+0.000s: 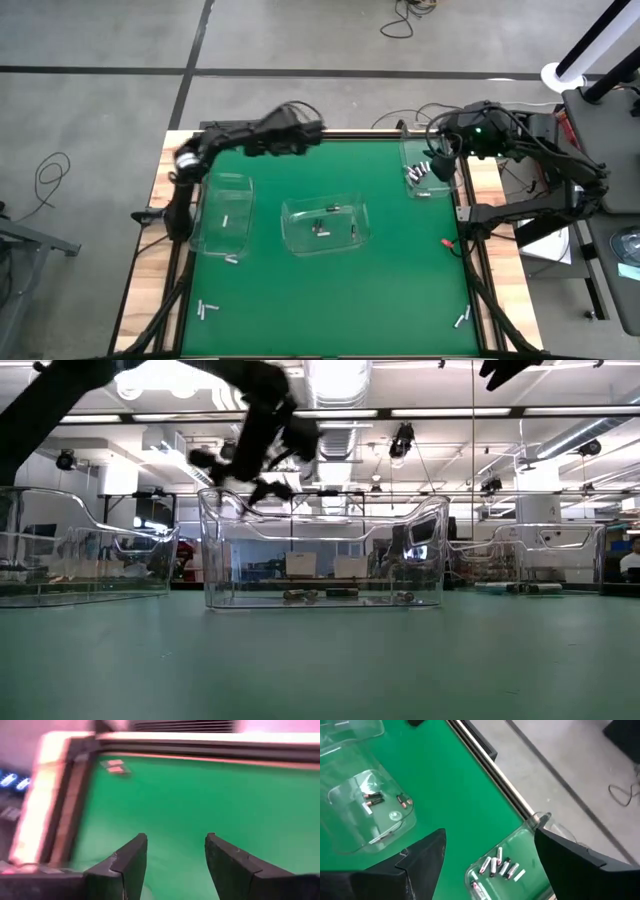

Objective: Sort batteries
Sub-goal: Put the right black battery into the bottom right transparent bin

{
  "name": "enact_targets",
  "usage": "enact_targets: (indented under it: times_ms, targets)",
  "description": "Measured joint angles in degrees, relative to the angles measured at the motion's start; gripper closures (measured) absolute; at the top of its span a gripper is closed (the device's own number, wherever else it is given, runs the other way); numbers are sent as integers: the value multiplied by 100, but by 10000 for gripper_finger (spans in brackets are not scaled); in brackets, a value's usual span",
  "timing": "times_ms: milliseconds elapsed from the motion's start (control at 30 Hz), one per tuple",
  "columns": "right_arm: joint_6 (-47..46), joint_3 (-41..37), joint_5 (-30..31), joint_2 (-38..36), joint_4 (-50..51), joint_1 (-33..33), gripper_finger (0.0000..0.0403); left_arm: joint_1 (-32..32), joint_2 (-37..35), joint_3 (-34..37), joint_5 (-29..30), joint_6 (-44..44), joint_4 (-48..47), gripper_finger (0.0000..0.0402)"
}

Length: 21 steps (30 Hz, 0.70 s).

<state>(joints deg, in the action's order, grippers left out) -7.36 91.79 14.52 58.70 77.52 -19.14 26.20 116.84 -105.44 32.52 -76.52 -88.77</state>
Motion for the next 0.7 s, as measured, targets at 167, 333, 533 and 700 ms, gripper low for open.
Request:
enact_targets:
  times_ms: [167,333,533,700]
  targets:
    - [-352,-7,42,8,-41,-2,119,890,-1022,1910,33,-714,1095,224]
    - [-406,-9,394,143,-407,-4,115,1571,-1683,3304,-281,-1466,2816,224]
    - [-326,-11,652,415,-948,-4,105,2171,-1631,3866,-469,-1174,3291,234]
    - [-316,-11,652,676,-1055,-4,107,2636,-1412,3975,-766,-843,3457,246]
